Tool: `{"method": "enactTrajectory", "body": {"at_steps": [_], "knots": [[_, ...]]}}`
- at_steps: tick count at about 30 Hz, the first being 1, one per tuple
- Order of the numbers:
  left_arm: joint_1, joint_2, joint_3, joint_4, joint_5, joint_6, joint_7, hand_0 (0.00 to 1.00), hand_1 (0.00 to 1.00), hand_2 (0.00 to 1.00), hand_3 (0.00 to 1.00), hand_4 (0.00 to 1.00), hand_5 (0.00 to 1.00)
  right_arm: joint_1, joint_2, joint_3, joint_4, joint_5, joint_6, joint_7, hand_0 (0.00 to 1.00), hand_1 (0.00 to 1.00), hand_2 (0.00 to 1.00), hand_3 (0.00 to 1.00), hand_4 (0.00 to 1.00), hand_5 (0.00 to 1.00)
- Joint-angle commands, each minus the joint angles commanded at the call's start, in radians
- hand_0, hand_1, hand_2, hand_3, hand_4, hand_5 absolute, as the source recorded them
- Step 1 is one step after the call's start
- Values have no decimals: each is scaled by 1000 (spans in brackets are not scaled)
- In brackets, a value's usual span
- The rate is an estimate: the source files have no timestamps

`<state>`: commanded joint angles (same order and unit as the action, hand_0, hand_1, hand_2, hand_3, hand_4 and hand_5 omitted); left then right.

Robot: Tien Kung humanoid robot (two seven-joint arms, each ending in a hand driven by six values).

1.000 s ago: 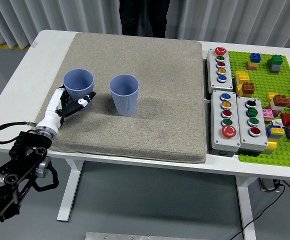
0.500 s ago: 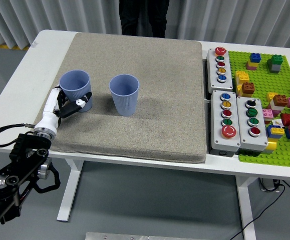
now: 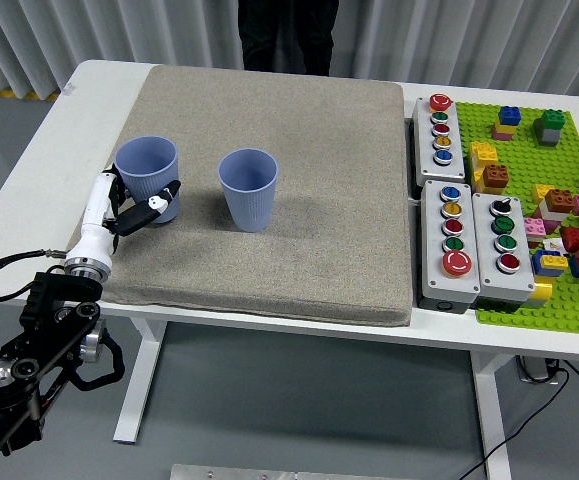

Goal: Pick cup pour cup place

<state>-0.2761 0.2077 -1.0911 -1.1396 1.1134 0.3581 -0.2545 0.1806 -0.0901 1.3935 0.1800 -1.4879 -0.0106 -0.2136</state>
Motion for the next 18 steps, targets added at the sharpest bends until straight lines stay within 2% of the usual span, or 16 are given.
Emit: {"method": "enactTrajectory", "body": {"at_steps": [2,7,8,13,18], "knots": [[7,3,-3,-16,8,7,0,591,595,649,665,672,132,-1,0,1,0,-2,0,0,691,659,584,594,2,101],[23,19,-6,-75,41,44,3,591,595,649,665,672,132,-3,0,2,0,-4,0,-1,691,659,584,594,2,101],[23,25,-6,-94,76,59,12,561,564,598,640,666,132,-2,-1,1,0,-3,0,0,691,659,584,594,2,102],[15,47,-6,-152,219,83,45,561,564,598,640,666,132,0,-3,1,0,3,-1,1,691,659,584,594,2,102],[-10,73,9,-189,324,86,73,540,553,586,633,666,132,2,-4,-2,0,7,-2,2,691,660,584,593,2,101]]}}
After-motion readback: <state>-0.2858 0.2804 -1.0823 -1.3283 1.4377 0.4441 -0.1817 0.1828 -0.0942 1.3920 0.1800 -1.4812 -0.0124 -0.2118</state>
